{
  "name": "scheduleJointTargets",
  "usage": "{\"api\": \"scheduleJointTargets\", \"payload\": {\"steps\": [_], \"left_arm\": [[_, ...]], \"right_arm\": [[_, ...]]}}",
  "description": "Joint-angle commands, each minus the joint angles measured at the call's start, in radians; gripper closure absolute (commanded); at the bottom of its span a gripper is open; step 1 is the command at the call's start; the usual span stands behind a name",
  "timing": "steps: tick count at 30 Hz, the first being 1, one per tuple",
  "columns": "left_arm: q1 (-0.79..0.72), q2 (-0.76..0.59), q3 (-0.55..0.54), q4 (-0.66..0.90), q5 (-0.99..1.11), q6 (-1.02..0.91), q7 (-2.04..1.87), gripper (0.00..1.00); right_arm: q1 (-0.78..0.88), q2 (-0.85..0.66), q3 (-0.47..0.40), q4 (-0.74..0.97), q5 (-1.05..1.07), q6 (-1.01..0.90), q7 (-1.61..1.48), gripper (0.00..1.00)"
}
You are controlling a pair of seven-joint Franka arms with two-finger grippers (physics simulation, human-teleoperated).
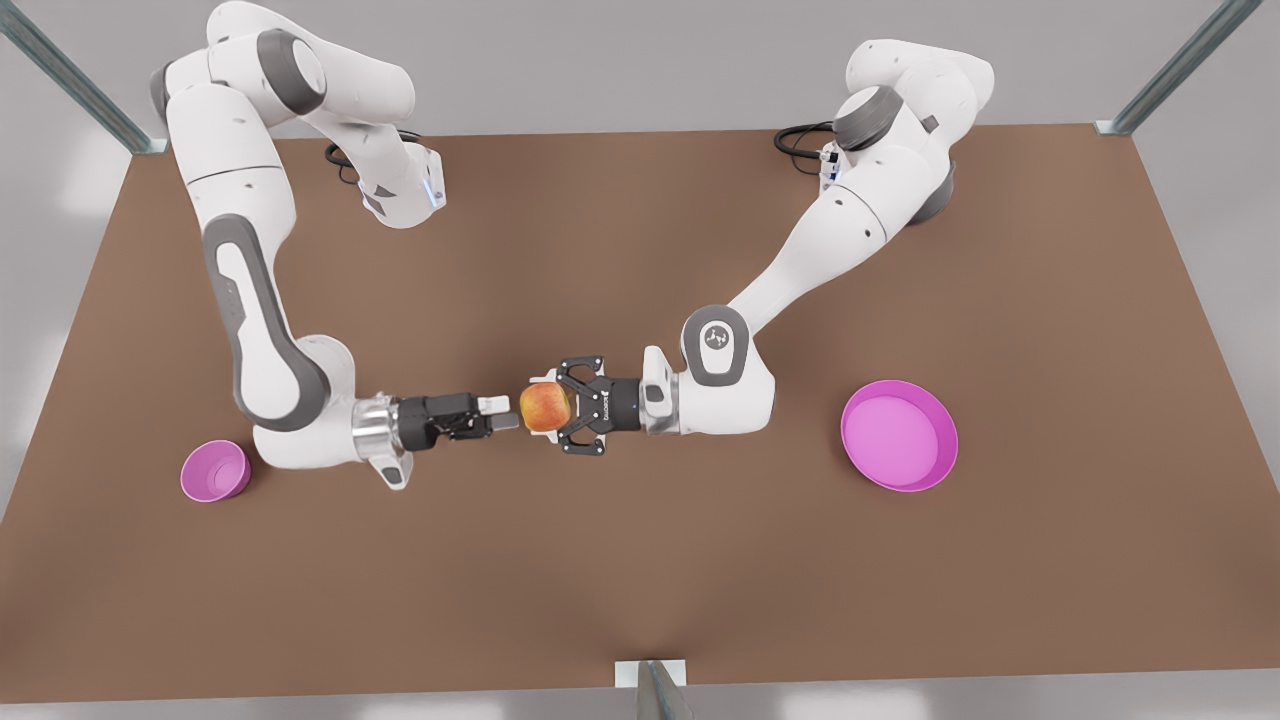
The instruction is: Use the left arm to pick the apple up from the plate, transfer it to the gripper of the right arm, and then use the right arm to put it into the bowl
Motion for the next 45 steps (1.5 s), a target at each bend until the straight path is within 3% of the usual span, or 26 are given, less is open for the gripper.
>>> {"api": "scheduleJointTargets", "payload": {"steps": [1, 5, 45], "left_arm": [[0.0, -0.002, -0.001, 0.001, -0.001, -0.01, 0.255, 0.33], [-0.001, -0.002, -0.001, 0.001, -0.001, -0.01, 0.256, 0.33], [-0.015, 0.012, 0.004, -0.001, 0.002, -0.01, 0.272, 0.32]], "right_arm": [[-0.001, -0.014, 0.0, -0.005, -0.066, 0.001, 0.255, 0.0], [-0.004, -0.029, -0.003, -0.002, -0.155, 0.001, 0.497, 0.0], [0.116, 0.0, 0.002, 0.027, -0.048, 0.107, 0.45, 0.0]]}}
